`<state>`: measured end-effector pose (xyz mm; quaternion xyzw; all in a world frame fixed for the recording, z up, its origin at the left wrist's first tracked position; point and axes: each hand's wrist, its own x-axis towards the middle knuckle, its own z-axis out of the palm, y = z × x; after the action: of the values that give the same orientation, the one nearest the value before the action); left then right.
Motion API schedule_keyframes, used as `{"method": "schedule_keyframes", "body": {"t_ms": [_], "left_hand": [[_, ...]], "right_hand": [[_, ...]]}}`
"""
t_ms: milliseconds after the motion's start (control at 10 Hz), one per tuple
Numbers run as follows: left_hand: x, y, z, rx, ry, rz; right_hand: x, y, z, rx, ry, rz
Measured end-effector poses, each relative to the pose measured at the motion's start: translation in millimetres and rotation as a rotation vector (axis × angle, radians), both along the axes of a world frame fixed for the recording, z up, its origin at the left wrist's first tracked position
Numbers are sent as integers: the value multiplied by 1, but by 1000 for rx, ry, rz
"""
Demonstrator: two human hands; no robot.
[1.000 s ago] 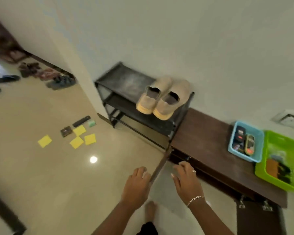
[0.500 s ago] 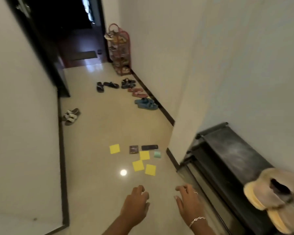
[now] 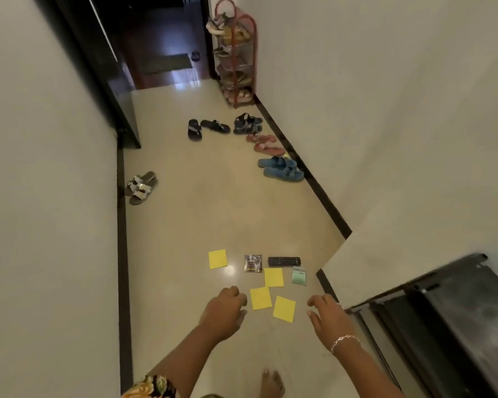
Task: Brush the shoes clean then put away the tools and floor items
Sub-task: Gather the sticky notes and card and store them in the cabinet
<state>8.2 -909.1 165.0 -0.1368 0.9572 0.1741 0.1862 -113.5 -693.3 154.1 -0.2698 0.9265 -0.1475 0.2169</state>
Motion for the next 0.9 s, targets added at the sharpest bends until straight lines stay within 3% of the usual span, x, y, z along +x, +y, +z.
{"method": "schedule_keyframes", "body": {"t_ms": [200, 400, 600, 700, 800, 900], "left_hand": [[-77, -47, -78, 65, -138, -28], [-169, -72, -333, 84, -316, -201], [-220, -50, -547, -28, -338, -331], [-225, -34, -603, -120, -303, -231], [-225, -32, -629, -106, -235, -172], [-230, -36, -631, -53, -238, -200]], "right_hand": [[-61, -44, -84, 104, -151, -56], [-119, -74, -325, 237, -295, -87], [-153, -81, -530, 546, -231, 182], [-155, -74, -596, 583, -125, 271], [-161, -72, -618, 522, -62, 249], [-169, -77, -610, 626, -184, 271]]}}
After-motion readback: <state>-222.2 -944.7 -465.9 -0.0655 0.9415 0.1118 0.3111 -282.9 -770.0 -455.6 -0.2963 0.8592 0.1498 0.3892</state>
